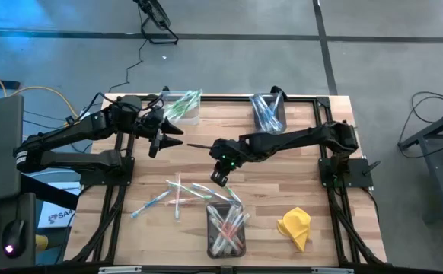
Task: Pick & Place Toothbrushes
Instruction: Put the green toothbrush into the transparent bin
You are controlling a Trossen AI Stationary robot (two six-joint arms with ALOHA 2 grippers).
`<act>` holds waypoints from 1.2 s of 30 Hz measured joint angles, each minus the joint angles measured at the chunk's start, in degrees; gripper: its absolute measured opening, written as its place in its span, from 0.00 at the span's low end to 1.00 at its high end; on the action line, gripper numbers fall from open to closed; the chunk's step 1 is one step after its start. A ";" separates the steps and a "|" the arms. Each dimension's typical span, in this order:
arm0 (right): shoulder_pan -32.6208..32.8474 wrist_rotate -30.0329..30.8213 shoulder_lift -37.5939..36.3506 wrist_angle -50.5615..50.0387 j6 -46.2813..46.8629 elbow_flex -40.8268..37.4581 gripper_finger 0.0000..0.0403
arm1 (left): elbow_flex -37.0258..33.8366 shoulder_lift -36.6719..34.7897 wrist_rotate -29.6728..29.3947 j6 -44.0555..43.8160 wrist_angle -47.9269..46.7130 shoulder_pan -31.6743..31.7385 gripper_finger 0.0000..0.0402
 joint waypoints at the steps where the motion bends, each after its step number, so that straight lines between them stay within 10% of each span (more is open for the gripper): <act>1: -0.06 -0.33 0.55 1.23 -0.73 0.00 0.01 | 0.00 -0.01 0.01 -0.02 0.03 0.00 0.51; 11: -0.15 0.88 6.48 1.75 -5.98 0.00 0.06 | 0.00 0.01 -0.11 0.15 -0.34 0.00 0.51; 24: -0.02 4.06 8.39 2.33 -3.30 -0.02 0.48 | 0.00 0.01 -0.18 0.14 -0.36 -0.02 0.51; 36: 0.01 1.71 14.12 2.69 -3.19 -0.08 0.51 | 0.00 0.01 -0.25 -0.82 -0.36 -0.01 0.51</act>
